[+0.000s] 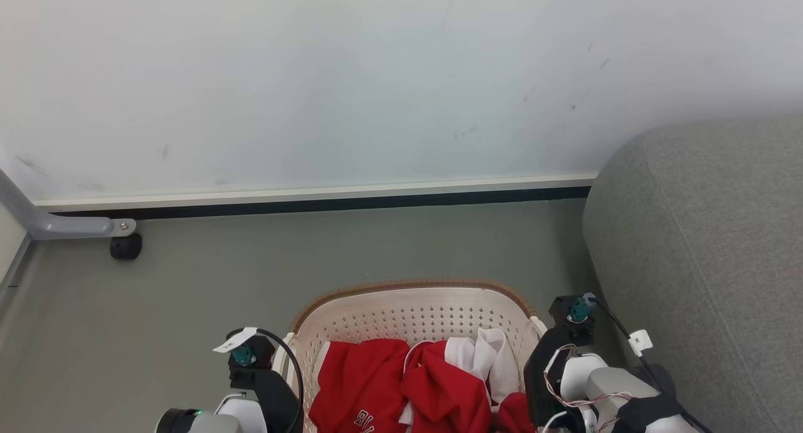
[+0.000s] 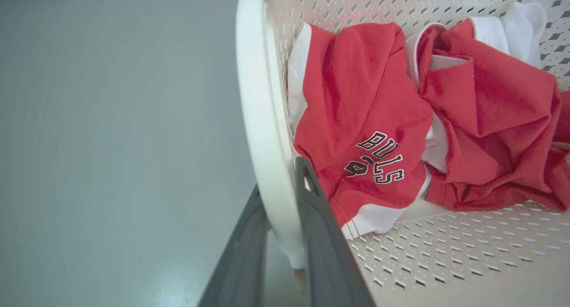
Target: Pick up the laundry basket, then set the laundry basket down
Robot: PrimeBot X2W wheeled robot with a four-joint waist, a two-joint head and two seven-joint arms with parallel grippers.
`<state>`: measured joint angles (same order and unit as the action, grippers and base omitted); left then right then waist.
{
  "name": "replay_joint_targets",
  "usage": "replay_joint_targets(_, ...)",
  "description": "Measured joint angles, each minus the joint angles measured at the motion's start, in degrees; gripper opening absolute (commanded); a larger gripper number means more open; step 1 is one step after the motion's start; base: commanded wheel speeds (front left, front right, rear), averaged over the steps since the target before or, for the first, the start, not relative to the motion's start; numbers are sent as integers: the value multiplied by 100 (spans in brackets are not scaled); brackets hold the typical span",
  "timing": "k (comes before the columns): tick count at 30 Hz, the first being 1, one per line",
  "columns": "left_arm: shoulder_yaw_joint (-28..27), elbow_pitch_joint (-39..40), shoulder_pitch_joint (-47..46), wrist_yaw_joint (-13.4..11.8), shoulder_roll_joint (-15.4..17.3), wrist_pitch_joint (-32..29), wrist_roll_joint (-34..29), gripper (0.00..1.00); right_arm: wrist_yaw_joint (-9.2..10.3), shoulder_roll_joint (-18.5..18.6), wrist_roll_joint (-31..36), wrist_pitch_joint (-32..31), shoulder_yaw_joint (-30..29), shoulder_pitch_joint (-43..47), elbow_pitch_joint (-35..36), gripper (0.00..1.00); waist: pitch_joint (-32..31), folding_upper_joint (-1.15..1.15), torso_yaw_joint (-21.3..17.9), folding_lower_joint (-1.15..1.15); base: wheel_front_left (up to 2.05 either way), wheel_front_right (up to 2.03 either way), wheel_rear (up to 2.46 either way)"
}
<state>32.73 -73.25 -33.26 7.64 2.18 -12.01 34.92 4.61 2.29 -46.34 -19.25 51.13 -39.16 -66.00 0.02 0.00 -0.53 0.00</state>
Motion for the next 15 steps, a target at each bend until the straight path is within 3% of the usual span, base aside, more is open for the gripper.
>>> replay_joint_targets(15,97,82,-20,-1,3,8,32,0,25,2,-113,100,83,-27,-94,0,225,0,-14,0,0,0,0)
